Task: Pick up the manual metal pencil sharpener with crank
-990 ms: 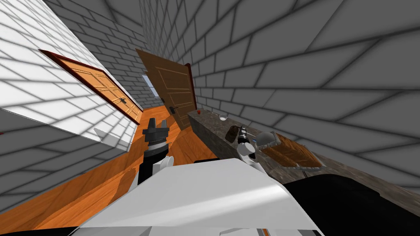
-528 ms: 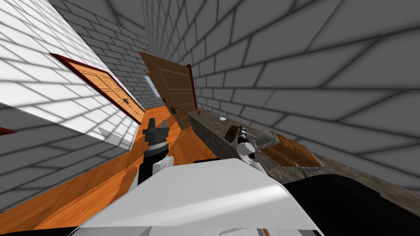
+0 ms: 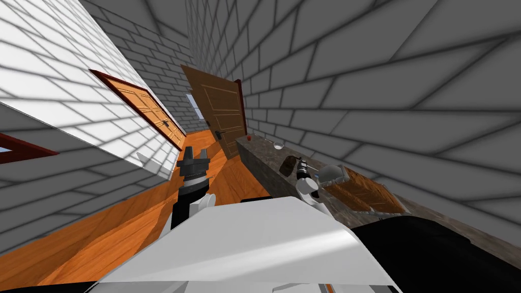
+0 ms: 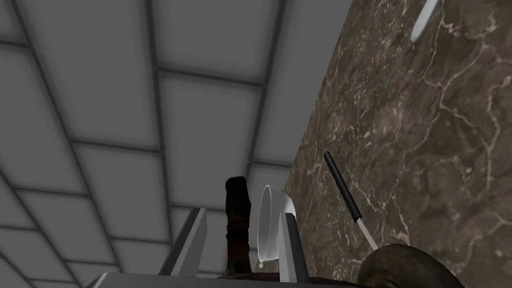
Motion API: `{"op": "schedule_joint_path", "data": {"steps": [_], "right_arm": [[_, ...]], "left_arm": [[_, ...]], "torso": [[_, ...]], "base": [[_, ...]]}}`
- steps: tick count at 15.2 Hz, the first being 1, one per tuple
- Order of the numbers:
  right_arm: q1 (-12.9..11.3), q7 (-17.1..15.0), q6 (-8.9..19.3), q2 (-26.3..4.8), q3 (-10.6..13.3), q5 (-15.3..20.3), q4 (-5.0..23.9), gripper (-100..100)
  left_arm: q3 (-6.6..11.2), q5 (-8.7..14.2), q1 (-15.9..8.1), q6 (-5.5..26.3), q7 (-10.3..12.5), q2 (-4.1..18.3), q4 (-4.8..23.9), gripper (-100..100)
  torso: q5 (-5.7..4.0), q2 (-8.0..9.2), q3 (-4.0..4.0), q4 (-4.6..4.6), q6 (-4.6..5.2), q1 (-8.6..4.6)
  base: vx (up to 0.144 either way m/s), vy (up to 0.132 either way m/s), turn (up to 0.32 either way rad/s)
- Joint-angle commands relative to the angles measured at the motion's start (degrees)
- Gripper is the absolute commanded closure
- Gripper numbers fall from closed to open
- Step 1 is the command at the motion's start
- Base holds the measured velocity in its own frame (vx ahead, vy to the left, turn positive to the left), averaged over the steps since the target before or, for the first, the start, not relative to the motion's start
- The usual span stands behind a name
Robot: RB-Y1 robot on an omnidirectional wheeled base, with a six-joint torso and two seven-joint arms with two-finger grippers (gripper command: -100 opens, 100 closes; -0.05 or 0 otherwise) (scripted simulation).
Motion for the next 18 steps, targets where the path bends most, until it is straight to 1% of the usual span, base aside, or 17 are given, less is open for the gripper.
{"op": "schedule_joint_path", "data": {"steps": [1,5,9,13,14,18], "right_arm": [[0.3,-1.4,2.1,-0.3,-1.4,0.0,1.7,-100],[0.7,-3.8,6.0,-0.7,-3.5,0.2,4.8,-100],[0.3,-5.8,9.7,-1.0,-4.7,0.4,7.6,-100],[-0.7,-7.2,12.6,-1.2,-4.9,0.6,9.7,-100],[-1.3,-7.8,13.9,-1.3,-4.9,0.8,10.6,-100],[-3.0,-8.7,16.9,-1.4,-4.7,1.4,12.6,-100]], "left_arm": [[0.00,0.0,0.0,0.0,0.0,0.0,0.0,0],[0.00,0.0,0.0,0.0,0.0,0.0,0.0,0],[0.00,0.0,0.0,0.0,0.0,0.0,0.0,0],[0.00,0.0,0.0,0.0,0.0,0.0,0.0,0],[0.00,0.0,0.0,0.0,0.0,0.0,0.0,0],[0.01,0.0,0.0,0.0,0.0,0.0,0.0,0]], "torso": [[0.00,0.00,0.00,0.00,0.00,0.00],[-0.02,0.06,0.04,0.02,0.00,-0.10],[-0.03,0.07,0.05,0.02,-0.01,-0.12],[-0.03,0.06,0.04,0.02,0.00,-0.13],[-0.03,0.05,0.04,0.02,0.00,-0.11],[-0.04,0.07,0.04,0.02,-0.01,-0.18]], "base": [[-0.082,-0.054,0.139],[-0.089,-0.060,0.176],[-0.096,-0.063,0.156],[-0.094,-0.061,0.124],[-0.105,-0.054,0.138],[-0.101,-0.077,0.139]]}}
